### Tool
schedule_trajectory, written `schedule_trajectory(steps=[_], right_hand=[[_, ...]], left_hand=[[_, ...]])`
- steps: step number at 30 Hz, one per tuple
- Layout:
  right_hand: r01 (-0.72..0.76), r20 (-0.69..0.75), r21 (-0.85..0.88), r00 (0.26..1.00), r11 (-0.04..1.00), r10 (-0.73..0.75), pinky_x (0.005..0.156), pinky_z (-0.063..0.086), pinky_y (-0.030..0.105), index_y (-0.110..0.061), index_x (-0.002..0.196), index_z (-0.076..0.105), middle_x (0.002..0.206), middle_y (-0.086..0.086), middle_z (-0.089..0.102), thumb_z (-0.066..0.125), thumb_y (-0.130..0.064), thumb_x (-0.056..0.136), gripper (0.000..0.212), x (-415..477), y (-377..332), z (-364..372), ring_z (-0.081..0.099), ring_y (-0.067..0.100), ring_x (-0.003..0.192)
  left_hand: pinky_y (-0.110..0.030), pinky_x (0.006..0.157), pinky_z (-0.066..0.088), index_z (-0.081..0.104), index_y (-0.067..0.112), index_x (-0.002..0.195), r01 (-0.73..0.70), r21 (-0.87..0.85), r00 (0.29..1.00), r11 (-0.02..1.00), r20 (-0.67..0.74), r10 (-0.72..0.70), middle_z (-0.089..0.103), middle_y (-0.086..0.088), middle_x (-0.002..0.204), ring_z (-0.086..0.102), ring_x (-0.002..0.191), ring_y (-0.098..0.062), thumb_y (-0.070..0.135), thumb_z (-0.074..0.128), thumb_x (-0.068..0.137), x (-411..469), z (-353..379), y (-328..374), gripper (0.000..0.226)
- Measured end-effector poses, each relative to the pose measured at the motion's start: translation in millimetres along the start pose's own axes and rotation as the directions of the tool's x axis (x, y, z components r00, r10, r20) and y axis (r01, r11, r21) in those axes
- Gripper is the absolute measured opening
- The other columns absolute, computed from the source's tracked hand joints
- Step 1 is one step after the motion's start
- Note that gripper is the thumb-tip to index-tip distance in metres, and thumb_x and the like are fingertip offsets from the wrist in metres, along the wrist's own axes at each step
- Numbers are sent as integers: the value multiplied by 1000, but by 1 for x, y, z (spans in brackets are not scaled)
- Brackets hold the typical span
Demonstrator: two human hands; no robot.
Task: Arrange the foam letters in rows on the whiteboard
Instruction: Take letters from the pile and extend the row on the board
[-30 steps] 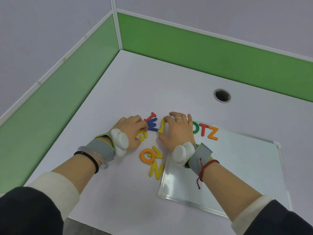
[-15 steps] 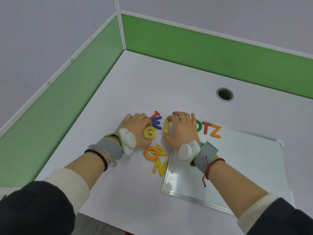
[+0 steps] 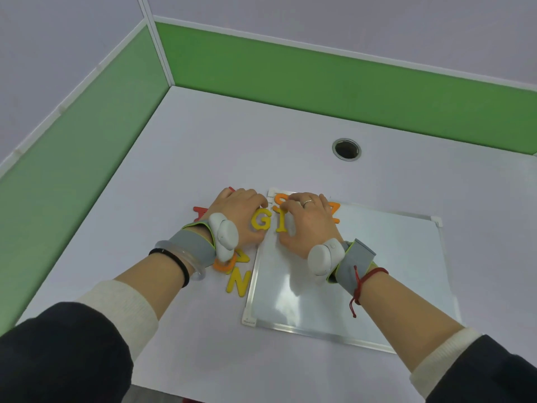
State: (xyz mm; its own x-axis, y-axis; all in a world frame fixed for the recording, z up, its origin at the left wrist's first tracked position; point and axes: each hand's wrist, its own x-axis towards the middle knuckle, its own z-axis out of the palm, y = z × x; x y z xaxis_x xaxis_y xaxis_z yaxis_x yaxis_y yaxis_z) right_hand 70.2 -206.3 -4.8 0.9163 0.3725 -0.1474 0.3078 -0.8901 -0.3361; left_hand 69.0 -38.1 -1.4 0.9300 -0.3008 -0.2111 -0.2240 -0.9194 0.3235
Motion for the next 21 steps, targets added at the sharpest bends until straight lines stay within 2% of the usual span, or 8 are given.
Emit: schedule_trajectory(steps=[5, 9, 12, 17, 21], right_hand=[[-44, -10, 39, 999, 998, 44, 117, 16, 46, -16, 122, 53, 135, 5, 48, 65, -27, 75, 50, -11, 30, -10, 35, 27, 130], [-86, -15, 57, 996, 995, 87, 117, 16, 46, -18, 121, 53, 134, 4, 47, 64, -27, 75, 47, -20, 57, -16, 35, 26, 130], [-123, -21, 57, 992, 991, 124, 117, 15, 46, -17, 121, 53, 136, 5, 45, 64, -27, 76, 47, -26, 75, -21, 34, 26, 131], [-166, -48, 73, 984, 983, 170, 117, 17, 44, -14, 124, 52, 137, 8, 46, 64, -25, 77, 50, -33, 97, -28, 34, 28, 131], [-208, -74, 121, 973, 971, 217, 111, 28, 39, -11, 123, 53, 135, 12, 48, 65, -20, 77, 48, -38, 118, -36, 36, 30, 130]], left_hand=[[-31, 96, 29, 51, 23, 114, -7, 0, 999, 1000, 42, 7, 58, 2, 110, 53, 106, -21, 42, 48, 67, 18, 5, 22, 51], [-31, 95, 30, 52, 22, 112, -51, 21, 998, 999, 38, 50, 59, 1, 108, 54, 103, -22, 35, 57, 77, 35, 12, 50, 37], [-31, 96, 31, 53, 22, 109, -79, 25, 996, 997, 33, 78, 60, 1, 107, 54, 101, -21, 35, 56, 79, 49, 15, 69, 33], [-30, 94, 30, 56, 22, 108, -93, 12, 996, 996, 4, 93, 59, 2, 109, 54, 103, -21, 45, 44, 67, 64, 24, 90, 48], [-30, 94, 30, 55, 21, 109, -116, 3, 993, 993, 28, 116, 57, 1, 111, 54, 104, -21, 43, 47, 68, 76, 29, 107, 47]])
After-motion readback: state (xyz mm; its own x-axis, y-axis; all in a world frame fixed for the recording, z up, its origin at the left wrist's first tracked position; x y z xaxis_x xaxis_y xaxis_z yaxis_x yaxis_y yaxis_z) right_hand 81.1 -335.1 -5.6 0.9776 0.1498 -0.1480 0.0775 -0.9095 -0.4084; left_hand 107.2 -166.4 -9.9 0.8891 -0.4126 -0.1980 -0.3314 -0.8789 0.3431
